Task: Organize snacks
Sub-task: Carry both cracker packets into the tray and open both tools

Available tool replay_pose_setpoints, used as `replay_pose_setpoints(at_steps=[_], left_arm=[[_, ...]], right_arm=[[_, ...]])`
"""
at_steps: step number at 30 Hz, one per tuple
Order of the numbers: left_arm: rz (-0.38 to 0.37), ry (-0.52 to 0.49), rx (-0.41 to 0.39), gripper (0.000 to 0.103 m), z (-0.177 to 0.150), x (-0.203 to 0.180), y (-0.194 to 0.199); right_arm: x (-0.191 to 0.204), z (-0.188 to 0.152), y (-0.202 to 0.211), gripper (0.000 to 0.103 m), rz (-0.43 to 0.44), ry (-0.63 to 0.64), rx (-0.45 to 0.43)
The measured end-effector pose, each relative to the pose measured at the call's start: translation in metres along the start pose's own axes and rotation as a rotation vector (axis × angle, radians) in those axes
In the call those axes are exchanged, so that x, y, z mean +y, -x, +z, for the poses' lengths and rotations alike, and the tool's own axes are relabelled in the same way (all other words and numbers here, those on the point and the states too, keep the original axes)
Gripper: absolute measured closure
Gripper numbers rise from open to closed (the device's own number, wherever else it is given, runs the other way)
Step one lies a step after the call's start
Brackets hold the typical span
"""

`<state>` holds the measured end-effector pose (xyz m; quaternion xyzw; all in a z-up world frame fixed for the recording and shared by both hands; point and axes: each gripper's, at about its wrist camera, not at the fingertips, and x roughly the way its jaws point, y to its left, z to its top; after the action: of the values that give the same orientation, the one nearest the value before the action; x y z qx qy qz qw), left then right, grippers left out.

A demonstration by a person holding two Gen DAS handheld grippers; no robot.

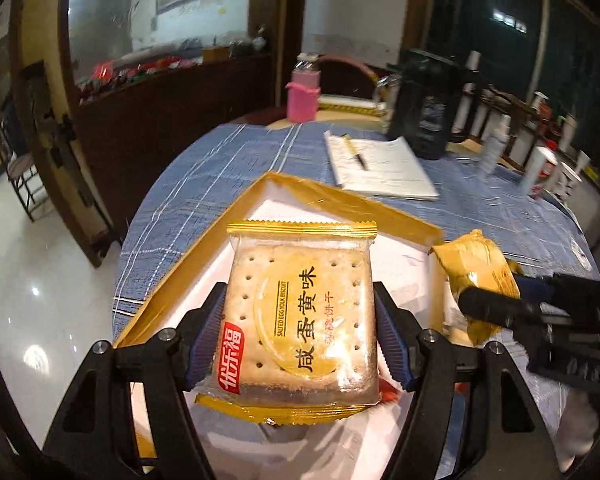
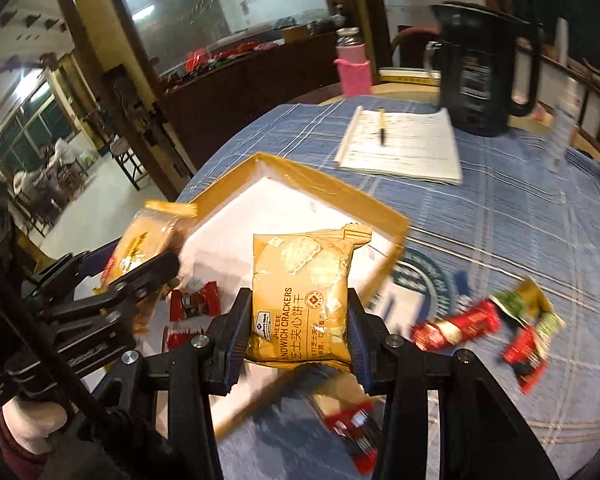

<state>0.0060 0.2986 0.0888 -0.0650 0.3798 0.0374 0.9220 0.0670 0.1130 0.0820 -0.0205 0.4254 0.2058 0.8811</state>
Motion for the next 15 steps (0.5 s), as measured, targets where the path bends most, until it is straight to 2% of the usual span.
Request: replay_pose_setpoints(at_steps=[8, 15], left_arm=[[0.005, 0.054, 0.059, 0.033, 0.006, 0.025, -0.043], [0.002, 0.072, 0.089, 0.033, 0.010, 0.032, -0.057]], right_arm=[[0.012, 0.007, -0.052, 0.059, -0.001, -0.024, 0.061], [0.014, 0.008, -0.067, 0.059, -0.020, -0.043, 0.084]])
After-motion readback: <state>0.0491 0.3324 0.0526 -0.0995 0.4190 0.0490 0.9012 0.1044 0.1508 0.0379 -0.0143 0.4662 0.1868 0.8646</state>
